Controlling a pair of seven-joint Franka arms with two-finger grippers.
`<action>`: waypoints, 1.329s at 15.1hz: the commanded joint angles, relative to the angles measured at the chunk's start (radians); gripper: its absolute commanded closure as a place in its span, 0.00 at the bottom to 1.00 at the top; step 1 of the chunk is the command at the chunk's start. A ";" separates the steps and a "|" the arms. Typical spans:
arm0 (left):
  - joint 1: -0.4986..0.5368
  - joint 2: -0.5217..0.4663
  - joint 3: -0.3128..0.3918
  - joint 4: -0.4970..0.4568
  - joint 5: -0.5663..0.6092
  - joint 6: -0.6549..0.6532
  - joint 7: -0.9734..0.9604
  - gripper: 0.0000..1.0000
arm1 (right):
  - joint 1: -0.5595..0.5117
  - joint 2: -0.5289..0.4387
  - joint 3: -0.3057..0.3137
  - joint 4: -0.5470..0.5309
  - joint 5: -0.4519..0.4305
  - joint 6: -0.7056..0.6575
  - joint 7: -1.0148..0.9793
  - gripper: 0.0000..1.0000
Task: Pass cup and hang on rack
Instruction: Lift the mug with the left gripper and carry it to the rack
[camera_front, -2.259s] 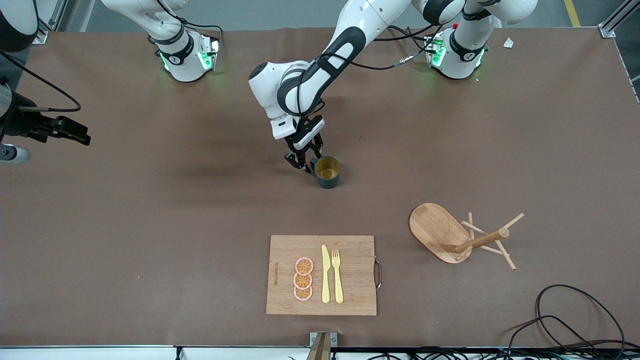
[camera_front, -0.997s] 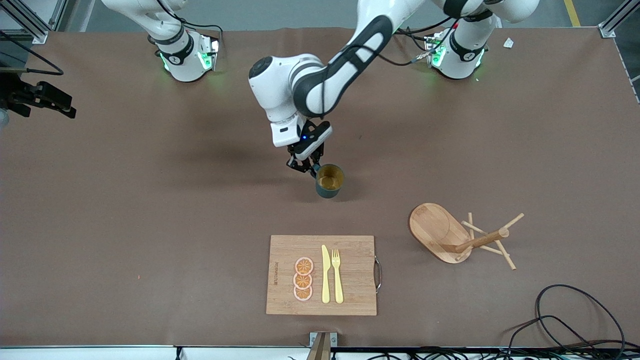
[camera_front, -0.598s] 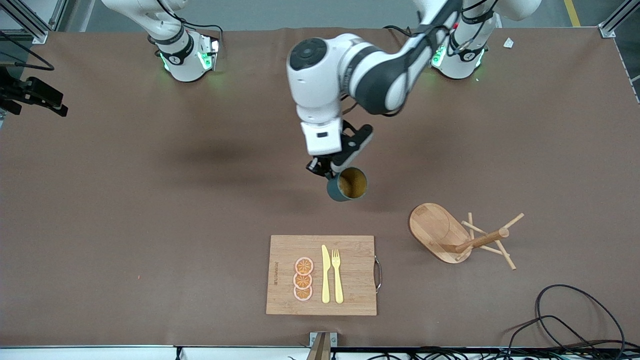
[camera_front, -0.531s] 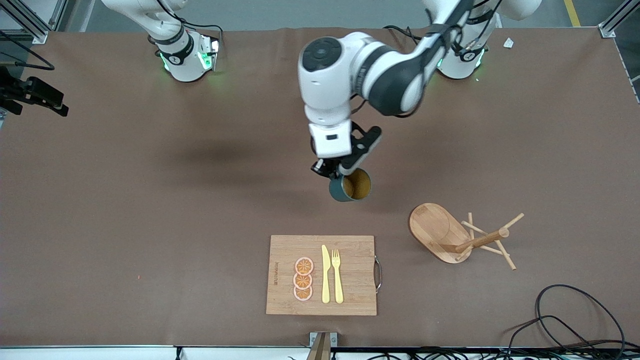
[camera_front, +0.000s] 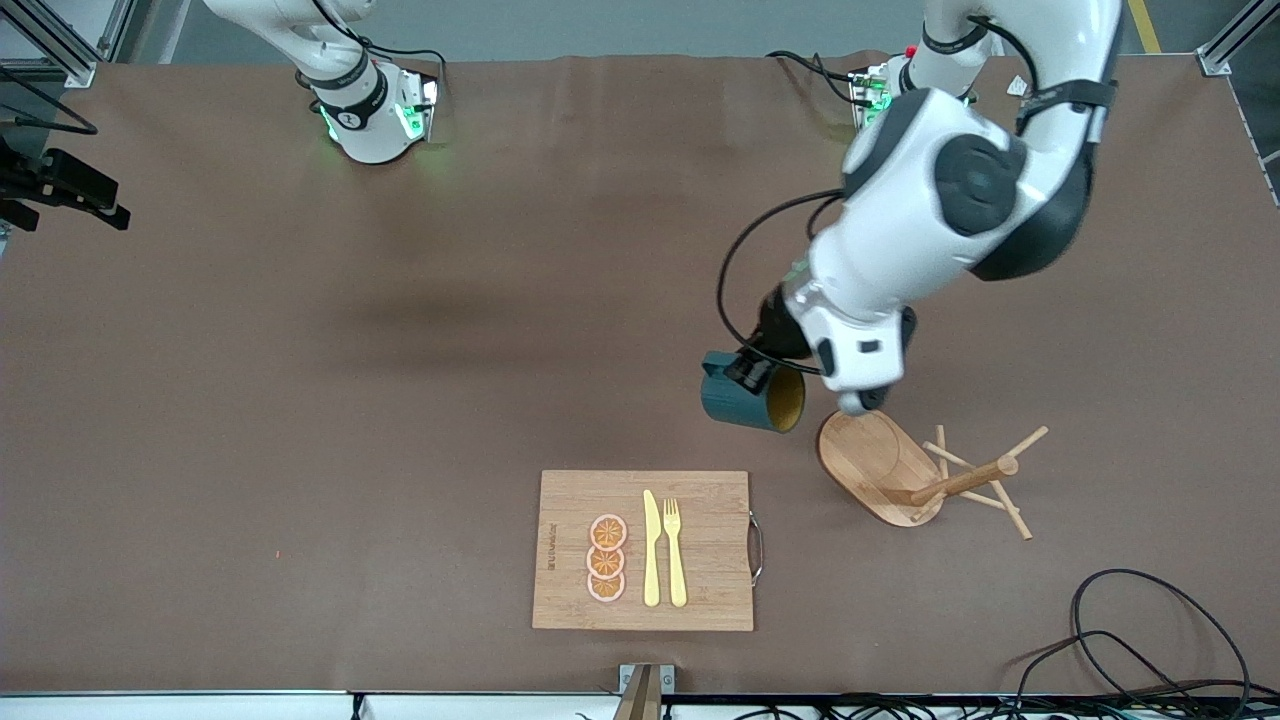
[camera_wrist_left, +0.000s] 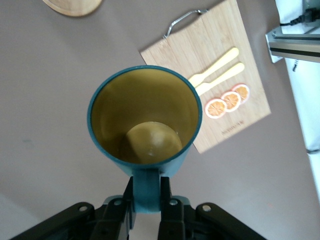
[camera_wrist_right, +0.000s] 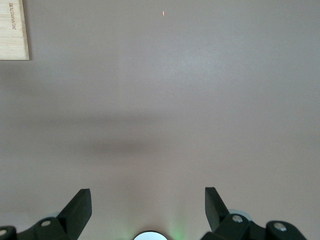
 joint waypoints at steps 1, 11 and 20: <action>0.087 -0.022 -0.009 -0.029 -0.152 -0.034 0.113 1.00 | -0.018 -0.021 0.011 -0.008 0.017 -0.005 -0.018 0.00; 0.363 0.069 -0.008 -0.037 -0.499 -0.252 0.513 1.00 | -0.016 -0.024 0.016 -0.009 0.002 -0.013 -0.024 0.00; 0.486 0.152 -0.008 -0.042 -0.630 -0.333 0.609 1.00 | -0.015 -0.027 0.016 -0.009 0.002 -0.015 -0.022 0.00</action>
